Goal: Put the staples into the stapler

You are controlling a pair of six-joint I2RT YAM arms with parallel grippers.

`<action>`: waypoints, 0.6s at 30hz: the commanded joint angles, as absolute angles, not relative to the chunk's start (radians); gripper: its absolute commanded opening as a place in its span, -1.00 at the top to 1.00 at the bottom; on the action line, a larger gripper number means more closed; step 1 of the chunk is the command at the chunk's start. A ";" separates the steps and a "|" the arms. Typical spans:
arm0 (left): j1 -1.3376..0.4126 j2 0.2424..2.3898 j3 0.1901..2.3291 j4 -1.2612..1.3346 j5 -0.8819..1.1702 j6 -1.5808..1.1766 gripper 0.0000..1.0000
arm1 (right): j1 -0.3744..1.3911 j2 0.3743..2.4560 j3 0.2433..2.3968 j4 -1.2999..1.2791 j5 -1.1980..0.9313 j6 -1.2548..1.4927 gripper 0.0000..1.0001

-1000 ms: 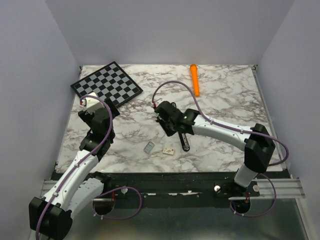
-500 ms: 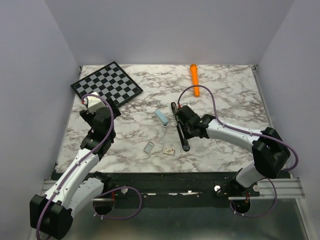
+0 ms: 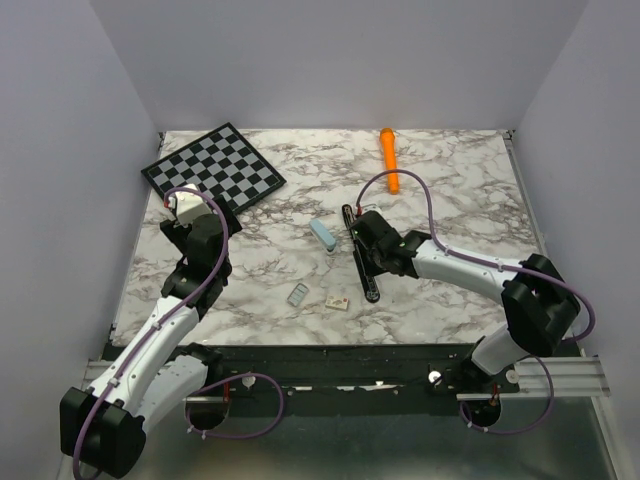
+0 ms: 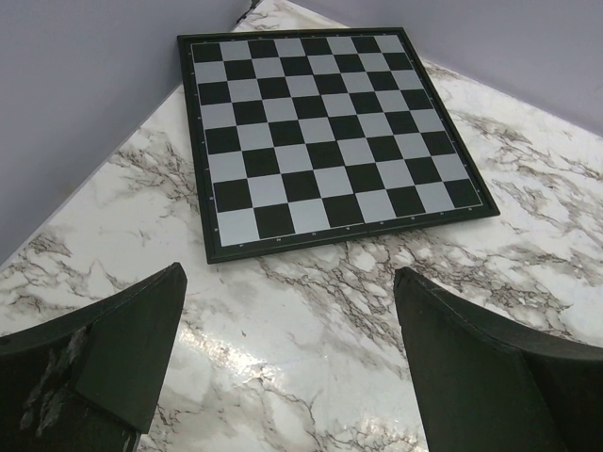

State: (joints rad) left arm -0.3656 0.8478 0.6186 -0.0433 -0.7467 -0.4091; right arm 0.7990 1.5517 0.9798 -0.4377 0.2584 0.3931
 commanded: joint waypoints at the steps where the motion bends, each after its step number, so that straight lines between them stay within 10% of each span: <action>1: -0.359 0.851 0.627 -0.029 -0.732 -0.411 -0.98 | 0.792 1.574 0.969 -0.408 0.238 0.410 0.63; 18: -0.359 0.854 0.627 -0.025 -0.729 -0.410 -0.98 | 0.787 1.598 0.963 -0.416 0.242 0.410 0.63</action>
State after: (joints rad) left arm -0.3656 0.8520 0.6186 -0.0429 -0.7452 -0.4088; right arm 0.7963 1.5810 0.9783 -0.4267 0.2451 0.3931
